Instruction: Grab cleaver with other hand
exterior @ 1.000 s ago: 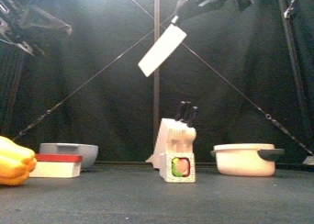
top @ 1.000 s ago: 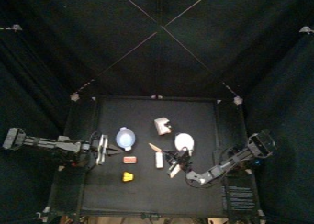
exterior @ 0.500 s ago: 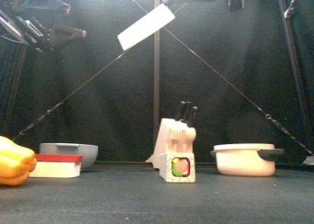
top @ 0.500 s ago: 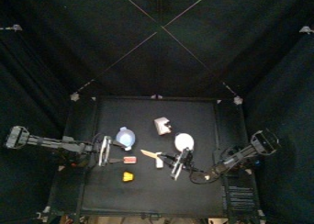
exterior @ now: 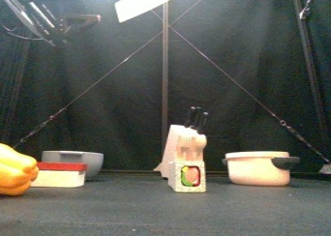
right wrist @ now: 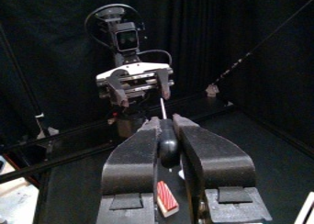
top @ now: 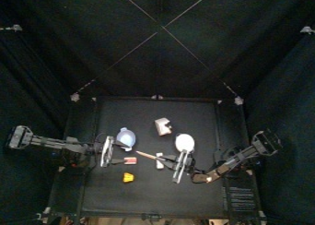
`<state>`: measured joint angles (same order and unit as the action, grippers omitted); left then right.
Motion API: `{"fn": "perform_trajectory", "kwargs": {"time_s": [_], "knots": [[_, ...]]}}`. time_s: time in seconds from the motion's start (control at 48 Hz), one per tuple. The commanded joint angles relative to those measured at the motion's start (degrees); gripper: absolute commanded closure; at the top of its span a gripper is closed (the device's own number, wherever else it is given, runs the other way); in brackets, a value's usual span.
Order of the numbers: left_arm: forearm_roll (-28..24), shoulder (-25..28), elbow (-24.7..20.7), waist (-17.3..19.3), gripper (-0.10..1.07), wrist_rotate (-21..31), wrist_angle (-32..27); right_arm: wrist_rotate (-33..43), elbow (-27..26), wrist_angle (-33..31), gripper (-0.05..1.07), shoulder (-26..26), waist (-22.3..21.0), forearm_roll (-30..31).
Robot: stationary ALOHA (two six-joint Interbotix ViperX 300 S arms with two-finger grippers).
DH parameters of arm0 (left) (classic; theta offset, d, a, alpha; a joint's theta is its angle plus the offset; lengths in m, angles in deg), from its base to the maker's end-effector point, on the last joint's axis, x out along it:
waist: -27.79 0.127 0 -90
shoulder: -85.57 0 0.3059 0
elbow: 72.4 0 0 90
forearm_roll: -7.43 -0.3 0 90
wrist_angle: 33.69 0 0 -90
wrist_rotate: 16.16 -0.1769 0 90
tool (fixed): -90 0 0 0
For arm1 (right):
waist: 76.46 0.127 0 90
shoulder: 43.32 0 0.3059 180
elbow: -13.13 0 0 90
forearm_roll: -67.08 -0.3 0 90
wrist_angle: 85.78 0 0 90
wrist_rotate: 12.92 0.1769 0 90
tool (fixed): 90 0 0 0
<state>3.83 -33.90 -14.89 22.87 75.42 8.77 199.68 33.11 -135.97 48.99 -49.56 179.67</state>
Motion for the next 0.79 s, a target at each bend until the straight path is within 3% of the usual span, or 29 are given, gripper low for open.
{"fn": "perform_trajectory", "kwargs": {"time_s": [0.0,0.292,0.771], "knots": [[-0.53,1.14,-1.23,0.00,0.01,0.09,3.43,0.18,-1.49,-0.18,0.56,0.88,0.09,0.79],[-4.31,7.29,-3.43,1.14,0.01,0.09,7.82,0.18,-3.08,1.05,0.56,-0.79,0.09,2.55],[-9.84,11.43,-4.48,2.64,0.03,0.18,11.95,0.18,-4.92,1.85,0.56,-3.60,-0.26,2.72]]}}
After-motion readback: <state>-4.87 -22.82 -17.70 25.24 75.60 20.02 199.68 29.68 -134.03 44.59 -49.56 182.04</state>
